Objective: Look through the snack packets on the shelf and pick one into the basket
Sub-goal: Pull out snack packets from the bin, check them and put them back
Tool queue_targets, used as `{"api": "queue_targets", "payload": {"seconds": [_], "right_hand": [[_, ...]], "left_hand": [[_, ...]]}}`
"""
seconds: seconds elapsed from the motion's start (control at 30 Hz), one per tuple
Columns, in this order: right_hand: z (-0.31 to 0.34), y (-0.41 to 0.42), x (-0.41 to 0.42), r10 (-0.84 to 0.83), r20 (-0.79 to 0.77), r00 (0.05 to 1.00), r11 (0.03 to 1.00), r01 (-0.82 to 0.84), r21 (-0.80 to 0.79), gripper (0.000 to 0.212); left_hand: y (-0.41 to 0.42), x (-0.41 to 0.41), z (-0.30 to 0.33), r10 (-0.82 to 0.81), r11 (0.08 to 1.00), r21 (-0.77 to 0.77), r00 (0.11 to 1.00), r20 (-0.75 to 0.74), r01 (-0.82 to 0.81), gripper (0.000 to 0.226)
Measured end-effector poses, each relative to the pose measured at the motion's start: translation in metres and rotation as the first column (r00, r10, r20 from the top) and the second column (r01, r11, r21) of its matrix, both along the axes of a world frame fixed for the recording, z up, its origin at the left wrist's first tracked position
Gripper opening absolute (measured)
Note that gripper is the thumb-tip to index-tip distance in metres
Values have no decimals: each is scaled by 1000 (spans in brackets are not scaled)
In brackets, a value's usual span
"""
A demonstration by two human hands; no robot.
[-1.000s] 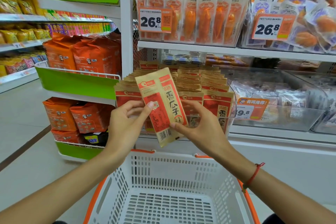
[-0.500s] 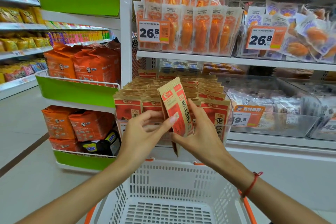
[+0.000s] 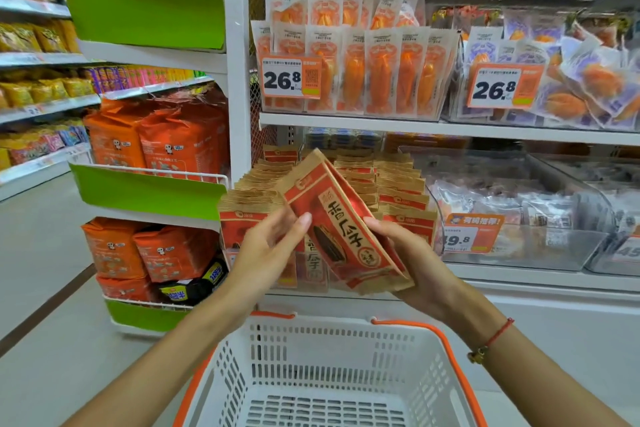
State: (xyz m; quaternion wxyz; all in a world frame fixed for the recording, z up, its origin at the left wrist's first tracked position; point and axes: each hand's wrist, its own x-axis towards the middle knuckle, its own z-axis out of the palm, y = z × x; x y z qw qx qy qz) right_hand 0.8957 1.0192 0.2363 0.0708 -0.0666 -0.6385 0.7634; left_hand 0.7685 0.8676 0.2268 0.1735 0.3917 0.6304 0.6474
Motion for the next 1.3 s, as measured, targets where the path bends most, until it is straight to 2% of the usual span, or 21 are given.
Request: {"api": "queue_targets", "payload": {"seconds": [0.1,0.2,0.27,0.37,0.4,0.53,0.57,0.6,0.7,0.73,0.8,0.93,1.03,1.17,1.3], "right_hand": [[18,13,-3,49,-27,998,998,-47,52,68],[51,31,-5,26,-18,1000,956,-19,293,49],[77,43,-11,-35,-21,999,871,41,490,35],[111,54,-25,-100,-65,993,699,117,706,37],[119,56,-30,-98,-65,993,669,114,735,39],[142,64,-41,-17,-76,997,688,67,722,34],[145,68,-44,-3,-92,996,651,72,755,33],[145,73,-49,-6,-118,993,565,101,819,35],[133,95,-70,-95,-243,965,151,255,955,26],[127,102,-76,-125,-272,954,63,281,958,23],[117,112,-87,-168,-295,941,-16,296,955,24],[105,117,-101,-190,-361,913,-117,344,932,29],[103,114,-113,-172,-400,900,-159,375,913,31],[106,111,-122,-179,-424,888,-123,407,905,28],[100,110,-126,-182,-379,907,-101,366,925,28]], "left_hand": [[6,-12,21,-23,998,63,999,-23,24,36],[18,-28,45,-16,996,92,999,-41,19,38],[27,-40,60,6,993,119,998,-60,2,31],[45,-52,76,29,987,162,993,-113,-10,20],[50,-54,79,37,981,192,993,-109,-16,19],[69,-66,91,92,939,340,993,-79,-60,18],[73,-70,93,99,934,352,991,-92,-61,17],[78,-75,93,105,936,346,988,-113,-60,16],[94,-87,86,122,968,240,971,-204,-71,14],[99,-91,81,135,977,192,963,-232,-91,13],[109,-102,71,171,983,109,943,-285,-145,11],[121,-119,60,205,976,-2,924,-322,-217,14],[125,-128,60,228,968,-26,915,-333,-250,17],[119,-133,66,248,966,16,902,-353,-259,18],[120,-137,61,229,954,-80,871,-434,-290,14]]}}
